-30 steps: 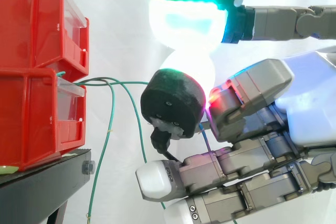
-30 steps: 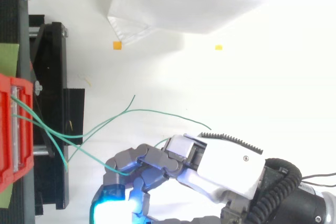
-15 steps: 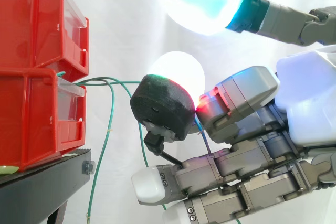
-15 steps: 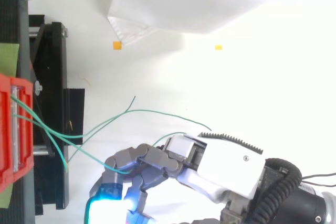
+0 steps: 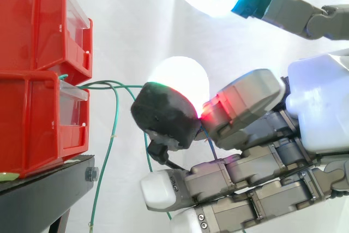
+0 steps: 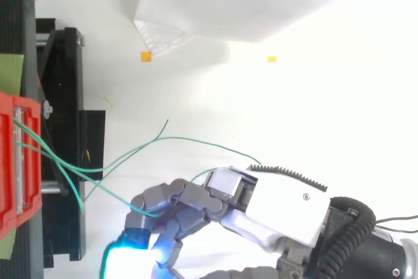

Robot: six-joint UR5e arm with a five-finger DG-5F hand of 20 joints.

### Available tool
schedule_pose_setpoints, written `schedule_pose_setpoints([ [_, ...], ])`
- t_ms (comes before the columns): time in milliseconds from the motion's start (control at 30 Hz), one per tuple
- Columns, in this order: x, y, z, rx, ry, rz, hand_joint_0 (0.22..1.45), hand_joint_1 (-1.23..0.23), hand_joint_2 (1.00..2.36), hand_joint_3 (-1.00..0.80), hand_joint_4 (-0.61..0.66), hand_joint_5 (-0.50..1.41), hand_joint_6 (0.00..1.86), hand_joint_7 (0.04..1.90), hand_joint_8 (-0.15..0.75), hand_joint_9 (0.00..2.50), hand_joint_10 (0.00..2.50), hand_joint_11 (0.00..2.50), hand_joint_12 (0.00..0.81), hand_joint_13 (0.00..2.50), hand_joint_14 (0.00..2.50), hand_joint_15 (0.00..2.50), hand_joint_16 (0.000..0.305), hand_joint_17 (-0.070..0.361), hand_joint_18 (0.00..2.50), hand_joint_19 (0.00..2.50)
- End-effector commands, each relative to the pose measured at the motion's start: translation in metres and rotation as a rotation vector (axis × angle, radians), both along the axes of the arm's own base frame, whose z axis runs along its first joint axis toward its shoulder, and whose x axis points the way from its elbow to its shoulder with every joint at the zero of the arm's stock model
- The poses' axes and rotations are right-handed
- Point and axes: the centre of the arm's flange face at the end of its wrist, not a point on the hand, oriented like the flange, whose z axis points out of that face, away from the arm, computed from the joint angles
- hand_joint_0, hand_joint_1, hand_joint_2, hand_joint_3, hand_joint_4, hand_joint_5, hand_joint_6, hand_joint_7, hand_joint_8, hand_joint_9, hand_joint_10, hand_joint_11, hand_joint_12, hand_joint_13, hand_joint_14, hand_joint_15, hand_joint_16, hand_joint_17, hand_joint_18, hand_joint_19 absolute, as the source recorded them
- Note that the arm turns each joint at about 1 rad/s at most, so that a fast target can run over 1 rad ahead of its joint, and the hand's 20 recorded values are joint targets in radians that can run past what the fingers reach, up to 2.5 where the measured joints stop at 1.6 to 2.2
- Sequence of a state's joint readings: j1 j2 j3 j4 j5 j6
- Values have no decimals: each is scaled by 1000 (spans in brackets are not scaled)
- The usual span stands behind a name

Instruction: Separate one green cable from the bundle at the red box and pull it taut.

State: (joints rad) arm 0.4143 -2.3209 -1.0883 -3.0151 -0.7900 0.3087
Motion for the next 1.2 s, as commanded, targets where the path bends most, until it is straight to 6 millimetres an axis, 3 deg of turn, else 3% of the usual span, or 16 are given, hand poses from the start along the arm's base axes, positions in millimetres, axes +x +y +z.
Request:
schedule_pose_setpoints([
  [0, 0, 0, 0, 0, 1, 0, 368, -674, 1000, -500, 321, -192, 617, 1184, 419, 927, 11, 1327, 408, 657, 21, 767, 77, 174, 511, 645],
  [33, 0, 0, 0, 1, 0, 0, 381, -679, 1000, -500, 261, -193, 503, 1114, 383, 831, 19, 1050, 399, 667, 20, 733, 76, 172, 548, 652],
  [133, 0, 0, 0, -1, 2, 0, 389, -688, 1000, -500, 122, -250, 502, 771, 350, 688, 16, 584, 395, 683, 18, 676, 77, 172, 594, 644],
  [200, -1, 0, -1, -2, 4, -2, 388, -690, 1000, -500, 108, -268, 502, 707, 346, 624, 12, 469, 395, 686, 18, 655, 77, 173, 616, 647],
  [433, -4, -2, -3, -21, 40, -1, 389, -682, 1000, -500, 125, -271, 502, 680, 339, 589, 12, 453, 391, 633, 20, 656, 73, 165, 566, 668],
  [533, -15, -5, -6, -57, 132, 4, 389, -675, 1000, -500, 149, -263, 502, 704, 336, 587, 14, 476, 389, 617, 19, 659, 72, 163, 548, 674],
  [667, -27, -9, 12, -70, 182, 18, 390, -668, 1000, -500, 169, -255, 502, 720, 337, 639, 13, 541, 391, 632, 19, 677, 72, 162, 541, 684],
  [767, -54, -13, 34, -91, 271, 78, 391, -661, 1000, -500, 178, -252, 502, 728, 337, 660, 14, 570, 391, 634, 21, 678, 72, 162, 538, 693],
  [900, -98, -29, 36, -114, 334, 96, 391, -658, 1000, -500, 184, -246, 502, 738, 335, 697, 15, 597, 390, 642, 21, 683, 72, 162, 538, 694],
  [1167, -135, -44, 61, -136, 292, 108, 394, -639, 1000, -500, 193, -243, 502, 746, 335, 718, 15, 616, 387, 654, 20, 694, 72, 161, 535, 688],
])
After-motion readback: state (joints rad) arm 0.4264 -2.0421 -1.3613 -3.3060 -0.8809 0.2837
